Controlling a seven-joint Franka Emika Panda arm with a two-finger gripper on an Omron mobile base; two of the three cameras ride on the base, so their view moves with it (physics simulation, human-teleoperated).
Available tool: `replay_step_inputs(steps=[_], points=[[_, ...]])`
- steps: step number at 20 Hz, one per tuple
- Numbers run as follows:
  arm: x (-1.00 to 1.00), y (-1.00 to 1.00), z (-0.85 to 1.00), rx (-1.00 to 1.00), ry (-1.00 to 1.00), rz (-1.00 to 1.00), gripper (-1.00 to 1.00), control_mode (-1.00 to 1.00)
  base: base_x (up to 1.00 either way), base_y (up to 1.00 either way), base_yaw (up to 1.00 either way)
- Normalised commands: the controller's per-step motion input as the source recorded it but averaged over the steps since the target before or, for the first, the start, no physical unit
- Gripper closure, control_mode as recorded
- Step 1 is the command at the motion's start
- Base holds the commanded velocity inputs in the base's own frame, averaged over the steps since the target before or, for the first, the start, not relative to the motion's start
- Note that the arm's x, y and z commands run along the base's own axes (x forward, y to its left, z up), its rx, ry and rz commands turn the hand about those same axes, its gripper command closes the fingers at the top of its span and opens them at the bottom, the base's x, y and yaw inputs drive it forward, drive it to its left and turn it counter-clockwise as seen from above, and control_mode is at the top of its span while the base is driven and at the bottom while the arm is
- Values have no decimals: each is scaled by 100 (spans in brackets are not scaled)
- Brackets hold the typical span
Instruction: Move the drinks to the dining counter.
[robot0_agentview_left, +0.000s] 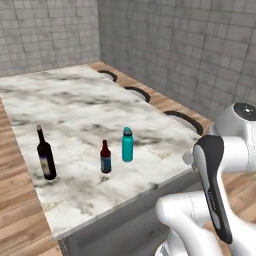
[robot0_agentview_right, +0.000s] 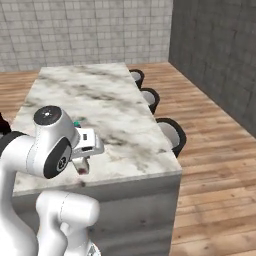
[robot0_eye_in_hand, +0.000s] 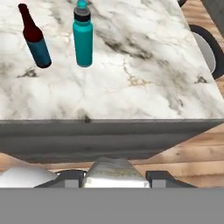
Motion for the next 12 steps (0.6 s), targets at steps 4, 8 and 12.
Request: replay_step_inputs(steps=[4, 8, 12], points=[[0, 0, 0, 0, 0, 0, 100, 100, 71, -100, 44], [0, 0, 0, 0, 0, 0, 100, 100, 38, -77, 15], [0, 0, 0, 0, 0, 0, 100, 100, 59, -17, 0]])
